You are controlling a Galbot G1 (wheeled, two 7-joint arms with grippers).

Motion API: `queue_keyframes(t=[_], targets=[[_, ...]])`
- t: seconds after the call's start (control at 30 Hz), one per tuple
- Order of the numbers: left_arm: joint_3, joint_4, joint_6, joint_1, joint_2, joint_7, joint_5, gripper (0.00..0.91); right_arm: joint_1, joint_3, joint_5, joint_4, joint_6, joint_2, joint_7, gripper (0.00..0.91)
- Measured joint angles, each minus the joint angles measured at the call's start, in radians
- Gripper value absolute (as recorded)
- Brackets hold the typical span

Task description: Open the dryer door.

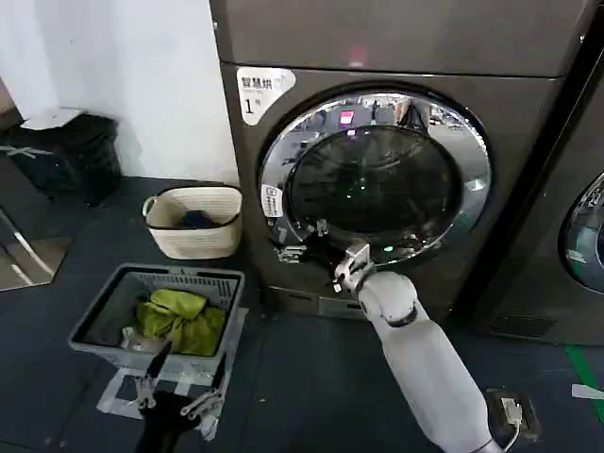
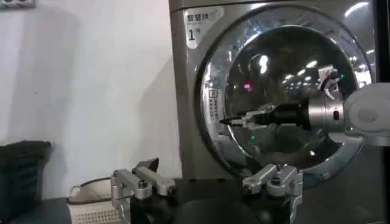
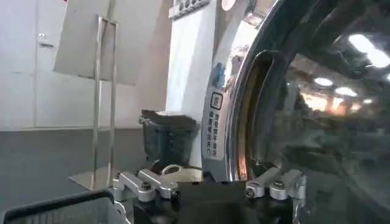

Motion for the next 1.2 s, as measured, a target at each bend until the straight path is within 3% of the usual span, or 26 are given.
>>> queue_keyframes(t=[0.7, 1.2], targets=[[0.001, 0.0, -0.003, -0.001, 0.004, 0.0, 0.004, 0.907, 0.044, -0.03, -0.008, -0.049, -0.006, 0.016, -0.022, 0.907], [0.0, 0.0, -0.008, -0.003, 0.003, 0.0, 0.005, 0.907, 0.065, -0.048, 0.038, -0.069, 0.008, 0.013, -0.097, 0.907]])
